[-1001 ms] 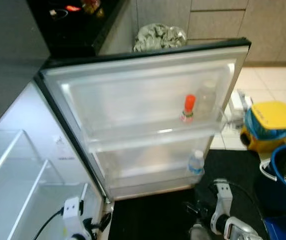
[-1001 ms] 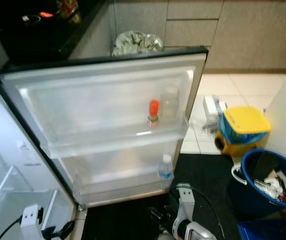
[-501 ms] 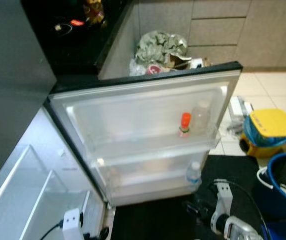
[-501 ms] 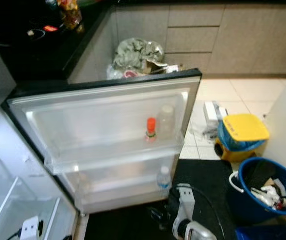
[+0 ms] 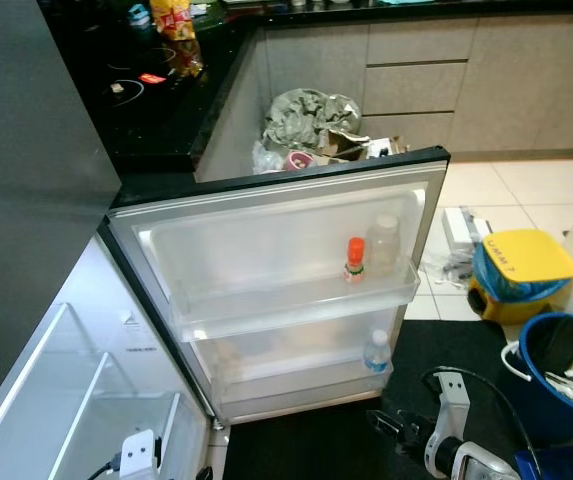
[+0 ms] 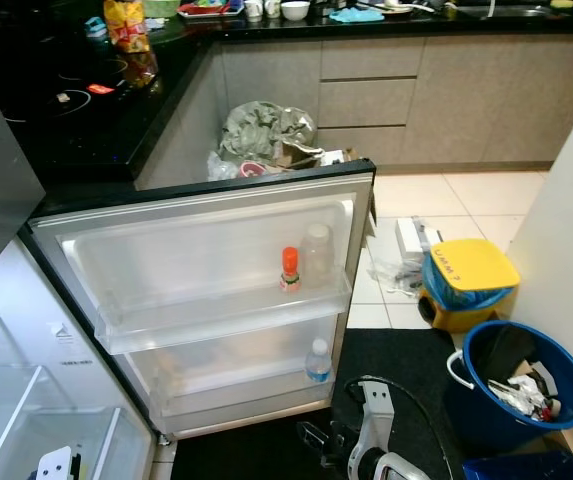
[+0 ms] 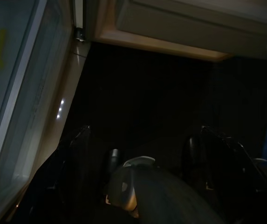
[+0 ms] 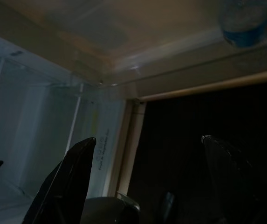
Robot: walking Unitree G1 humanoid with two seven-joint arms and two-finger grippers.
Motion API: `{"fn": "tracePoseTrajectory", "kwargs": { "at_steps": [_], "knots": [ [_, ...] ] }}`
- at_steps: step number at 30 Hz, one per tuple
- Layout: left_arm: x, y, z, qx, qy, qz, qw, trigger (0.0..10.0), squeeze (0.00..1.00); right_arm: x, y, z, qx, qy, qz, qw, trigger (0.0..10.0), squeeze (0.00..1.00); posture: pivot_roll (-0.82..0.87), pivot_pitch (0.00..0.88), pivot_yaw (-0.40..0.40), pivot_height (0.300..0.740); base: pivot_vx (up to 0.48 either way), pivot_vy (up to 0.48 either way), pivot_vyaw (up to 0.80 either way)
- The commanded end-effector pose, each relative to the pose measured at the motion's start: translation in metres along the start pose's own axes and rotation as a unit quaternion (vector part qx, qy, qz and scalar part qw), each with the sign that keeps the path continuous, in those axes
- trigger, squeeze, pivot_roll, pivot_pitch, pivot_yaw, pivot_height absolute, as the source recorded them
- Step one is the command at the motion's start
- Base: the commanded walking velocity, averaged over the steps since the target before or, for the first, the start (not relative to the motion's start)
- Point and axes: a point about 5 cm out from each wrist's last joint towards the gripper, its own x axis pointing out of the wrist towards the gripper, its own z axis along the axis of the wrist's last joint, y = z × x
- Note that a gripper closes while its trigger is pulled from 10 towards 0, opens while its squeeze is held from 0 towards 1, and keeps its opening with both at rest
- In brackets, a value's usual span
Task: Restocking fridge
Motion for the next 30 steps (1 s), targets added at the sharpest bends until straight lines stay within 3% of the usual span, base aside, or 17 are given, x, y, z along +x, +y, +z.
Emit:
{"fn": "tracePoseTrajectory", "kwargs": {
  "at_steps": [1,10,20,24,27,28,30],
  "knots": [
    [0.0,-0.001,-0.004,0.006,0.009,0.004,1.0,10.0,0.0,-0.003,-0.002,-0.009,0.012,0.015,-0.012,1.0,10.0,0.0,-0.01,0.047,0.031,0.74,0.0,0.0,0.0],
    [-0.003,-0.002,-0.019,0.006,0.034,0.022,0.999,10.0,0.0,-0.014,-0.014,-0.03,0.017,0.059,-0.074,0.995,10.0,0.0,-0.01,0.025,0.022,0.74,0.0,0.0,0.0],
    [0.002,-0.006,-0.016,-0.01,0.027,0.034,0.999,10.0,0.0,-0.029,-0.022,-0.06,0.02,0.126,-0.143,0.981,10.0,0.0,0.0,0.0,-0.007,0.74,0.0,0.0,0.0],
    [0.003,-0.004,-0.013,0.0,0.031,0.072,0.997,10.0,0.0,-0.033,-0.028,-0.064,-0.033,0.166,-0.185,0.968,10.0,0.0,-0.01,0.0,-0.018,0.74,0.0,0.0,0.0],
    [0.003,-0.002,-0.012,0.006,0.032,0.086,0.996,10.0,0.0,-0.034,-0.031,-0.062,-0.045,0.17,-0.202,0.963,10.0,0.0,-0.01,0.0,-0.02,0.74,0.0,0.0,0.0],
    [0.005,-0.002,-0.01,0.013,0.034,0.107,0.994,10.0,0.0,-0.034,-0.037,-0.052,-0.07,0.169,-0.237,0.954,10.0,0.0,-0.01,0.0,-0.021,0.74,0.0,0.0,0.0],
    [0.005,-0.002,-0.01,0.013,0.034,0.107,0.994,10.0,0.0,-0.034,-0.037,-0.052,-0.07,0.169,-0.237,0.954,10.0,0.0,-0.01,0.0,-0.021,0.74,0.0,0.0,0.0]
  ]
}}
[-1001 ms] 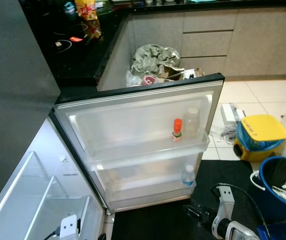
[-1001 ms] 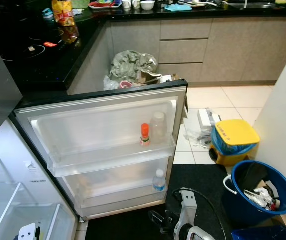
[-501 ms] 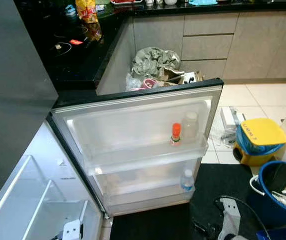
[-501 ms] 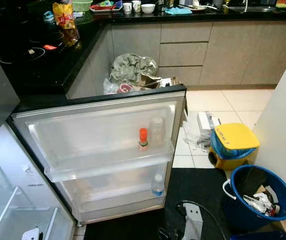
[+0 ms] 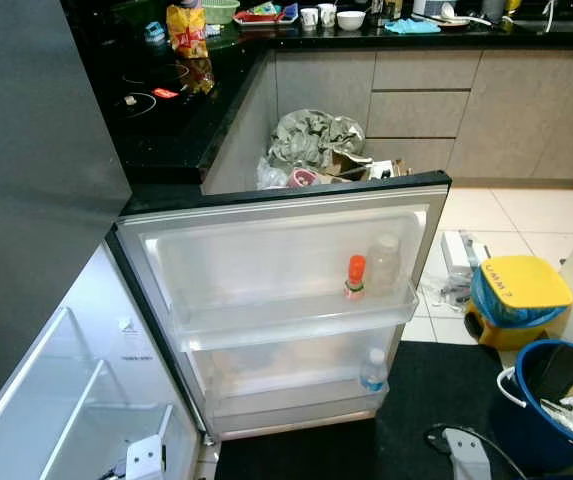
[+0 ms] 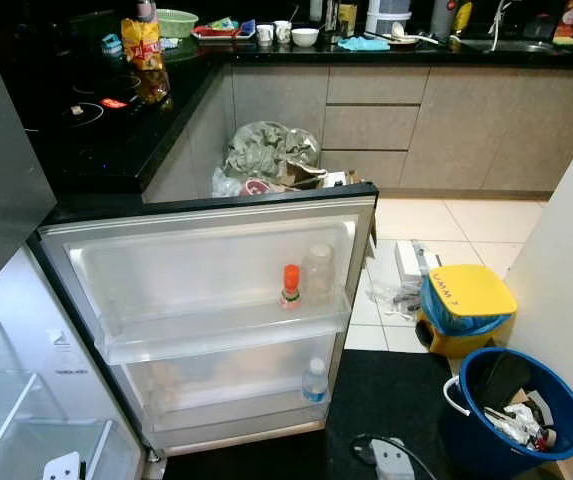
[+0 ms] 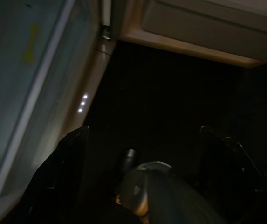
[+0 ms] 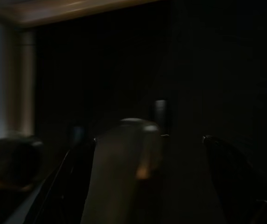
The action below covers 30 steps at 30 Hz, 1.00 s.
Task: Restocking fridge
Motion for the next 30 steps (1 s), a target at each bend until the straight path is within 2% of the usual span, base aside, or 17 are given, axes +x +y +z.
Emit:
{"fn": "tracePoseTrajectory", "kwargs": {
  "at_steps": [1,5,10,19,24,27,30],
  "knots": [
    [0.0,0.001,-0.002,0.01,0.011,0.014,1.0,10.0,0.0,0.0,-0.005,0.011,-0.024,-0.007,-0.044,0.999,10.0,0.0,0.0,0.0,-0.021,0.74,0.0,0.0,0.0],
    [0.0,0.003,-0.002,0.017,0.015,0.021,1.0,10.0,0.0,0.001,-0.006,0.014,-0.032,-0.001,-0.063,0.998,10.0,0.0,0.01,0.0,-0.014,0.74,0.0,0.0,0.0],
    [-0.002,0.008,-0.005,0.034,0.027,0.028,0.999,10.0,0.0,0.003,0.003,0.016,-0.048,-0.01,-0.041,0.998,10.0,0.0,0.0,0.0,0.002,0.74,0.0,0.0,0.0],
    [-0.004,0.006,-0.016,0.029,0.047,0.028,0.998,10.0,0.0,0.001,-0.001,-0.01,-0.081,0.037,-0.058,0.994,10.0,0.0,0.0,0.0,-0.01,0.74,0.0,0.0,0.0],
    [-0.005,0.007,-0.02,0.021,0.054,0.033,0.998,10.0,0.0,0.0,-0.003,-0.008,-0.088,0.035,-0.058,0.994,10.0,0.0,0.01,0.0,-0.02,0.74,0.0,0.0,0.0],
    [-0.007,0.013,-0.024,0.02,0.06,0.054,0.997,10.0,0.0,0.0,-0.006,-0.003,-0.086,0.025,-0.057,0.994,10.0,0.0,0.01,0.0,-0.019,0.74,0.0,-0.359,0.0],
    [-0.008,0.014,-0.025,0.021,0.063,0.052,0.996,10.0,0.0,0.0,-0.004,0.001,-0.085,0.017,-0.053,0.995,10.0,0.0,0.02,0.0,-0.022,0.74,0.0,-0.379,0.0]
  ]
}}
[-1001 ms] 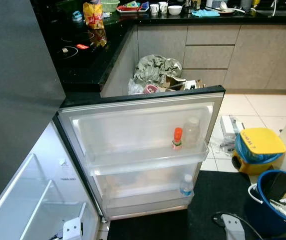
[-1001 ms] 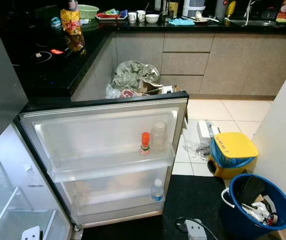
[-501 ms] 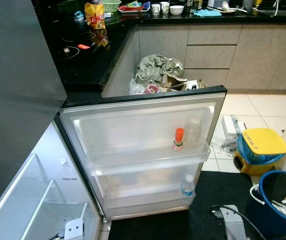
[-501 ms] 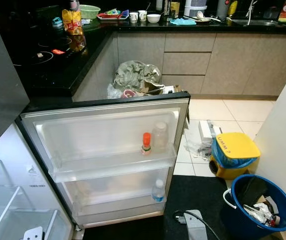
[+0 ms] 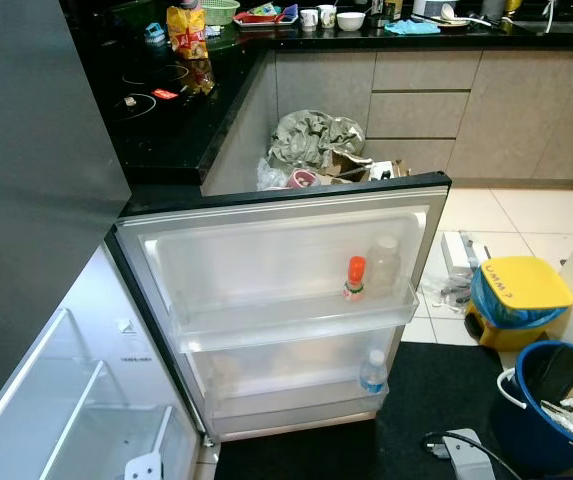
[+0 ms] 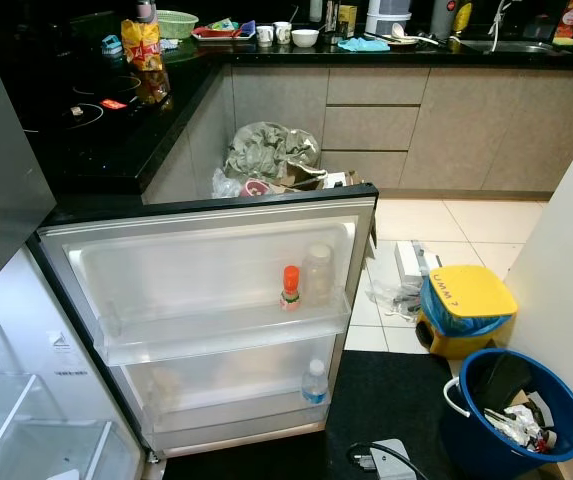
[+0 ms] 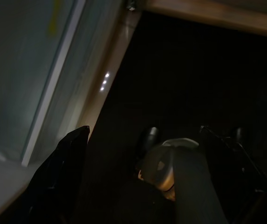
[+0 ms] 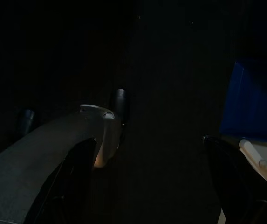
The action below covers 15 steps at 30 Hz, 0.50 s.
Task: Restocking fridge
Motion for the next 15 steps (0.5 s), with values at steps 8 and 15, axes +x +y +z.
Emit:
{"fn": "tracePoseTrajectory", "kwargs": {
  "at_steps": [8,15],
  "knots": [
    [-0.002,0.005,-0.007,0.008,0.018,-0.001,1.0,10.0,0.0,0.002,0.009,0.014,-0.007,-0.024,0.021,0.999,10.0,0.0,0.02,0.0,-0.001,0.74,0.0,-0.407,0.0],
    [-0.001,0.006,0.001,0.018,0.01,-0.001,1.0,10.0,0.0,0.002,0.014,0.003,-0.002,-0.009,0.028,1.0,10.0,0.0,0.01,0.0,0.016,0.74,0.0,-0.439,0.44]
  ]
}}
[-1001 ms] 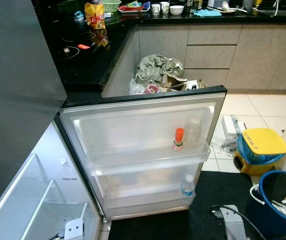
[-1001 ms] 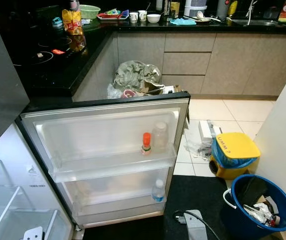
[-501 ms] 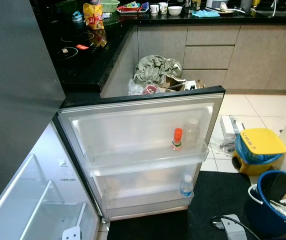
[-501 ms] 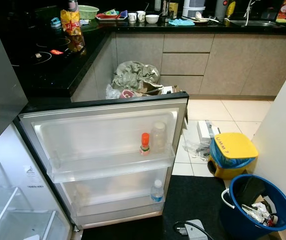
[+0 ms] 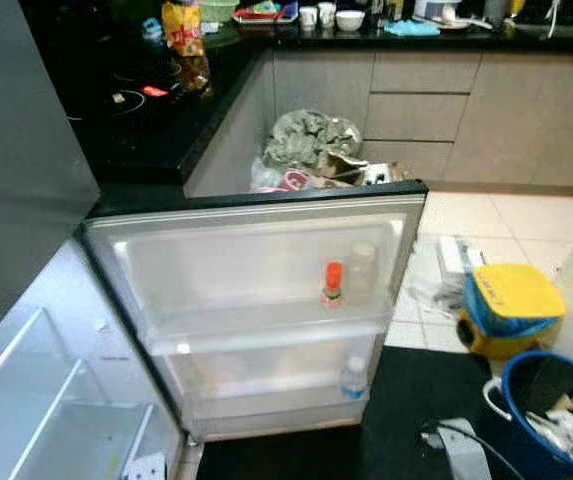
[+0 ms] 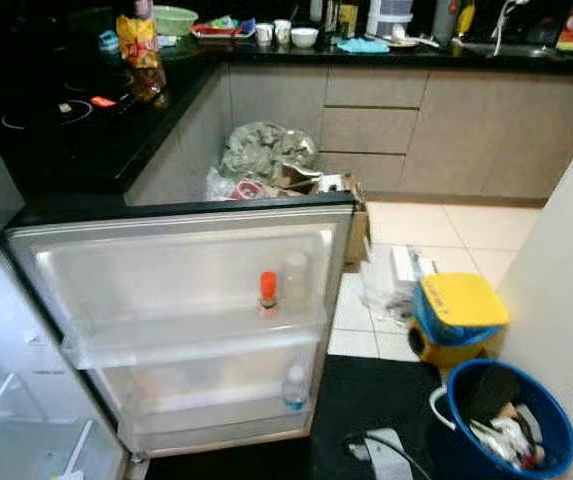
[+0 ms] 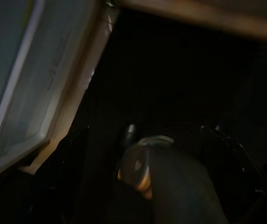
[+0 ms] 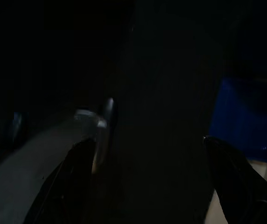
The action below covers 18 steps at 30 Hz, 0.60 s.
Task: Restocking fridge
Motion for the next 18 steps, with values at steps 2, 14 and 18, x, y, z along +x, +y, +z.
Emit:
{"fn": "tracePoseTrajectory", "kwargs": {
  "at_steps": [2,14,18],
  "knots": [
    [-0.0021,0.0084,-0.0037,0.01,0.012,0.009,1.0,10.0,0.0,0.0008,0.0044,0.0029,-0.001,-0.006,0.007,1.0,10.0,0.0,0.01,0.0,0.019,0.74,0.0,-0.439,0.77],
    [-0.0014,0.0041,-0.0047,0.013,0.014,0.002,1.0,10.0,0.0,-0.0002,-0.0008,-0.0021,0.002,0.001,-0.006,1.0,10.0,0.0,0.0,0.0,0.019,0.74,0.0,-0.439,0.51],
    [-0.0014,0.0036,-0.0052,0.014,0.015,0.0,1.0,10.0,0.0,-0.0004,-0.0009,-0.0031,0.001,0.003,-0.005,1.0,10.0,0.0,0.0,0.0,0.019,0.74,0.0,-0.439,0.0]
  ]
}}
